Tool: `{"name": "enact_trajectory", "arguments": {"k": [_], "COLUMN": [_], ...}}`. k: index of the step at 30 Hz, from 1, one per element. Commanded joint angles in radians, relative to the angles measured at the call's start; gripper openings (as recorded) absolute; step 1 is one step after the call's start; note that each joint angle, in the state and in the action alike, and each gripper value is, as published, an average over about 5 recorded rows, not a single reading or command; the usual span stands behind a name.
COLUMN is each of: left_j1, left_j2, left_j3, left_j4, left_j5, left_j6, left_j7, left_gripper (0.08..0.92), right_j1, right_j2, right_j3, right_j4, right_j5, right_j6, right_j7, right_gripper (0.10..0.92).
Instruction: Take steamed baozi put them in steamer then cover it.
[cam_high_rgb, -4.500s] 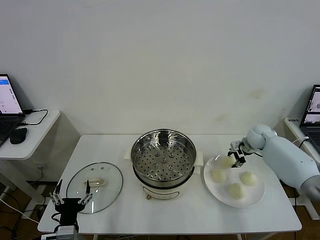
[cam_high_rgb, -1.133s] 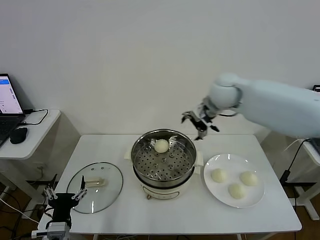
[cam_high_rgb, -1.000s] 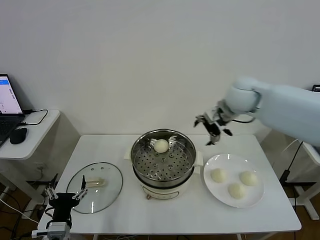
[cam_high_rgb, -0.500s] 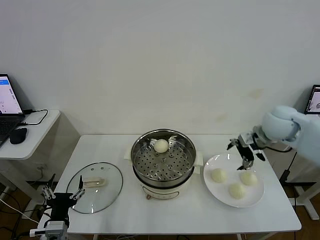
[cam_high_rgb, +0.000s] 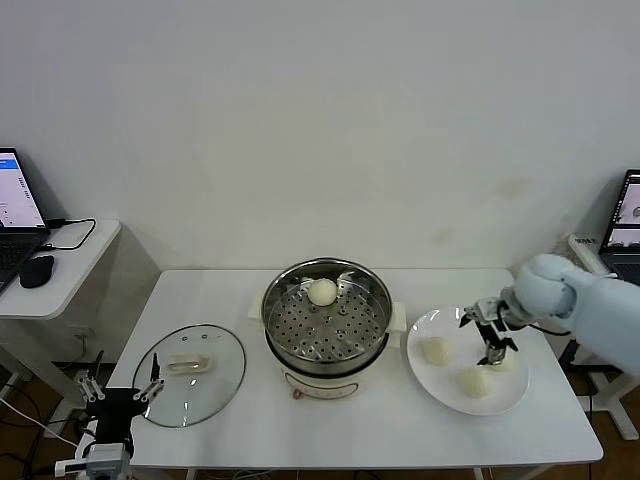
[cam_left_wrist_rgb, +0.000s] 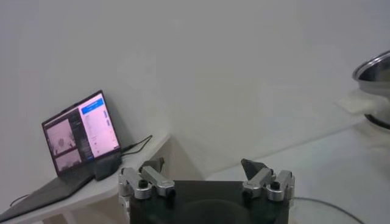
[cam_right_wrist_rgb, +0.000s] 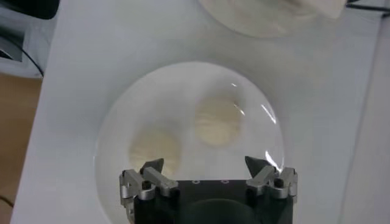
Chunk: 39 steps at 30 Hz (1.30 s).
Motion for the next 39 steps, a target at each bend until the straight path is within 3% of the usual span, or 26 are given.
{"name": "enact_trajectory", "arguments": {"k": [1,20,39], "left_j1": [0.003,-0.009,-0.006], "left_j2": [-0.003,-0.006,-0.008], "left_j3": [-0.003,-0.001,-0.001], "left_j4": [0.005,0.021,0.012], "left_j5": [0.003,0.006,-0.001], "left_j6": [-0.001,-0.006,-0.006], "left_j7": [-0.001,-0.001,0.001], "left_gripper": [0.823,0.823,0.823], "right_j1": [-0.123,-0.119,-0.085], "right_j2": [0.117,0.213,0.196], "right_j3": [0.091,0.091,0.083], "right_j4": [-0.122,-0.235,-0.210], "right_j5": [-0.050,-0.085,-0.068], "right_j6": [0.013,0.042,0.025], "right_j7": [0.015,0.036,0.006], "right_gripper": [0.823,0.811,0.570]}}
